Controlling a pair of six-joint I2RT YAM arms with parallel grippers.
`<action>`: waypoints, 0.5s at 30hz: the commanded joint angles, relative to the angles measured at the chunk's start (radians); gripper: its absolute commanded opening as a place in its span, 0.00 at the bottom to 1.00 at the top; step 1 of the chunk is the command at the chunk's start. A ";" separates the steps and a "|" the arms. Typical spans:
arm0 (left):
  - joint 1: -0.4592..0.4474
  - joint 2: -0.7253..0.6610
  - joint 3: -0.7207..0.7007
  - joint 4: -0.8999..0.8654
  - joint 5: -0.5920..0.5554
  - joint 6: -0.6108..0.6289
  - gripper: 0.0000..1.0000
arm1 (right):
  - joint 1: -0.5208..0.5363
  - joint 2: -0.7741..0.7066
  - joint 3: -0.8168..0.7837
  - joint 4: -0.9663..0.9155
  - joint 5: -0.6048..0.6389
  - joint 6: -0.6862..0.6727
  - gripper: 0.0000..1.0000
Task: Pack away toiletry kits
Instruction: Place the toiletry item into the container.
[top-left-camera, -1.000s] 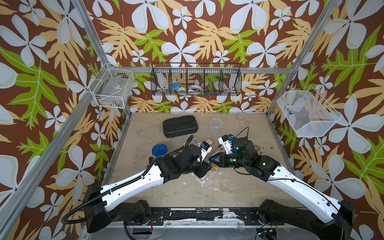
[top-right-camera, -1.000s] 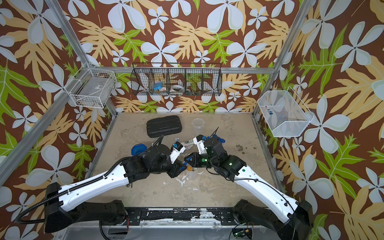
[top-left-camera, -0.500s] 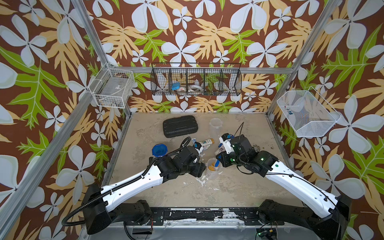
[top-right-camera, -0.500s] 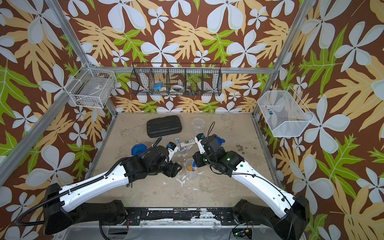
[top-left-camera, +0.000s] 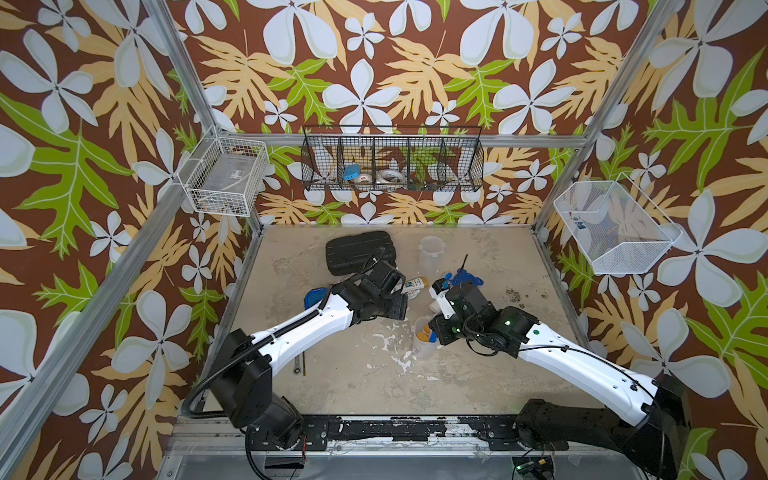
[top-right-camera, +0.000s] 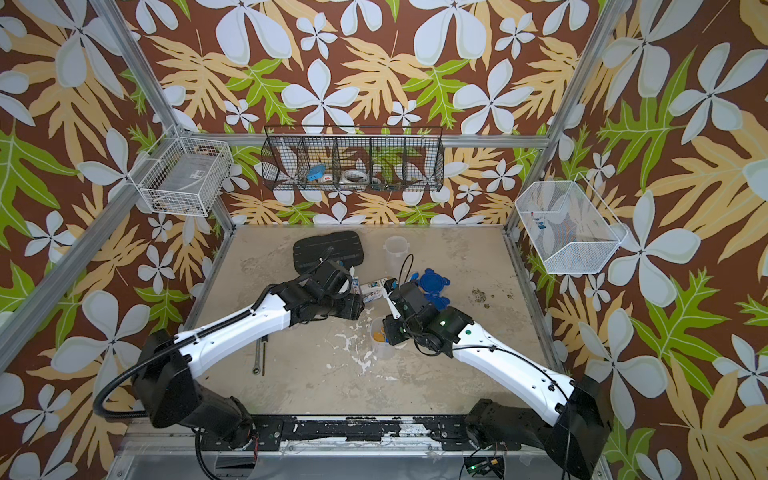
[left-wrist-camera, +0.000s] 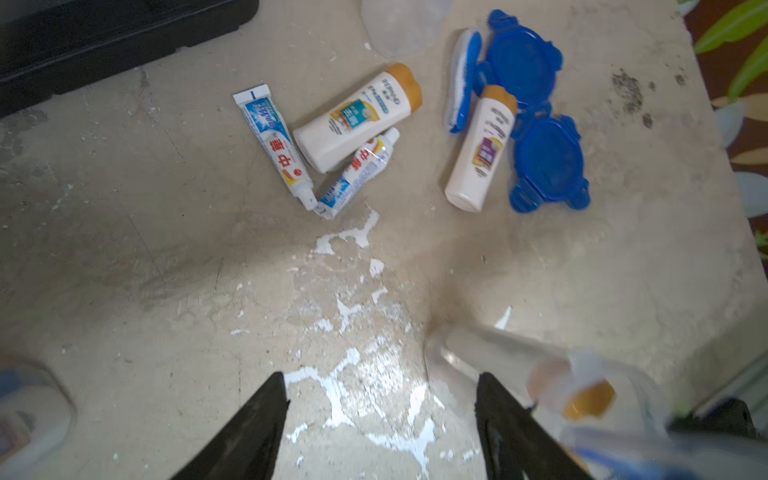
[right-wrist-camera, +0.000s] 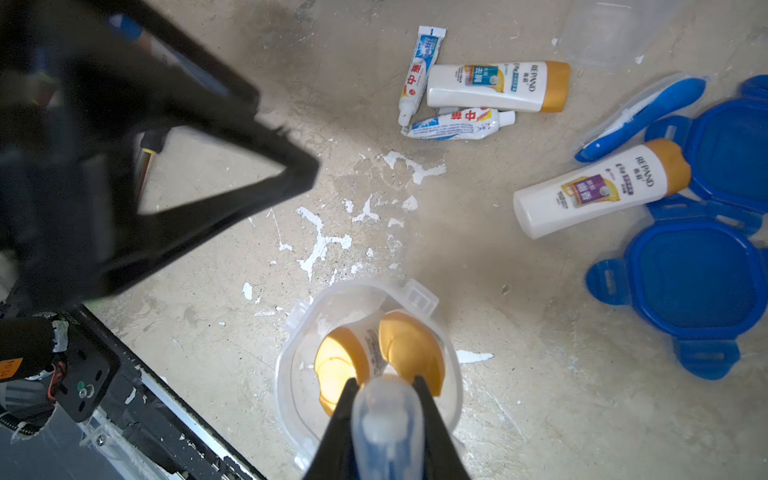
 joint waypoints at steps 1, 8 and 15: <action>0.048 0.111 0.060 0.001 -0.001 -0.065 0.71 | 0.013 0.001 -0.009 0.019 0.061 -0.004 0.18; 0.090 0.337 0.201 0.044 -0.030 -0.041 0.63 | 0.013 -0.008 -0.022 0.025 0.087 0.013 0.28; 0.104 0.497 0.356 -0.020 -0.057 -0.044 0.58 | 0.013 -0.023 -0.010 0.021 0.083 0.010 0.36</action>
